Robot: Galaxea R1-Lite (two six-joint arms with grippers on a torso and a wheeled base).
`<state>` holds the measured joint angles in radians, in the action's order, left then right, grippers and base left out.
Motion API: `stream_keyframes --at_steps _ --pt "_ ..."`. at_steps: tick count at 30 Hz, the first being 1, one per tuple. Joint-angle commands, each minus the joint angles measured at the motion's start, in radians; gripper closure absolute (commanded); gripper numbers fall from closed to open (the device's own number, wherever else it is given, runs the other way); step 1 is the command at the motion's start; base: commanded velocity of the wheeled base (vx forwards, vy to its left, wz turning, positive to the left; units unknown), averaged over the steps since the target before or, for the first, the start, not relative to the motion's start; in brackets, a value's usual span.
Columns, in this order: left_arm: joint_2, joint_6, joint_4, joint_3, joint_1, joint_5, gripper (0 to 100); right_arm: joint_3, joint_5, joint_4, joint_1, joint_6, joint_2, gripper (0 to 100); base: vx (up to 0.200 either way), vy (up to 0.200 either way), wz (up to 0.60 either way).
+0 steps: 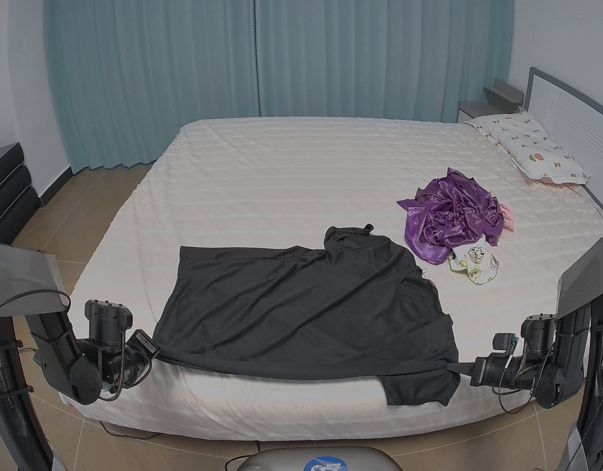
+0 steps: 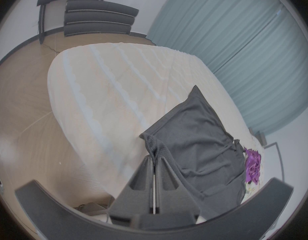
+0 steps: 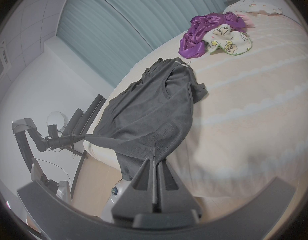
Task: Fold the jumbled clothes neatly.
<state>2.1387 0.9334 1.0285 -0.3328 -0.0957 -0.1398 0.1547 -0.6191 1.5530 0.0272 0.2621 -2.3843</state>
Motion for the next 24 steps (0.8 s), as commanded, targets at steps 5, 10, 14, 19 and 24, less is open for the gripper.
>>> stream_keyframes --at_steps 5,10,14,19,24 --pt "-0.005 -0.045 -0.018 0.054 -0.018 -0.009 100 -0.093 -0.022 0.018 0.034 -0.049 0.054 100 0.000 0.000 0.00" --pt "-0.010 -0.100 -0.031 0.092 -0.032 -0.017 100 -0.132 -0.024 0.018 0.051 -0.098 0.066 100 0.000 0.000 0.00" --pt "-0.008 -0.142 -0.031 0.144 -0.071 -0.058 100 -0.155 -0.024 0.018 0.088 -0.129 0.068 100 0.000 0.000 0.00" --pt "-0.008 -0.194 -0.031 0.195 -0.110 -0.080 100 -0.155 -0.024 0.015 0.125 -0.156 0.063 100 0.000 0.000 0.00" --pt "0.010 -0.200 -0.031 0.224 -0.144 -0.121 100 -0.155 -0.059 -0.103 0.163 -0.224 0.111 100 0.000 0.000 0.00"
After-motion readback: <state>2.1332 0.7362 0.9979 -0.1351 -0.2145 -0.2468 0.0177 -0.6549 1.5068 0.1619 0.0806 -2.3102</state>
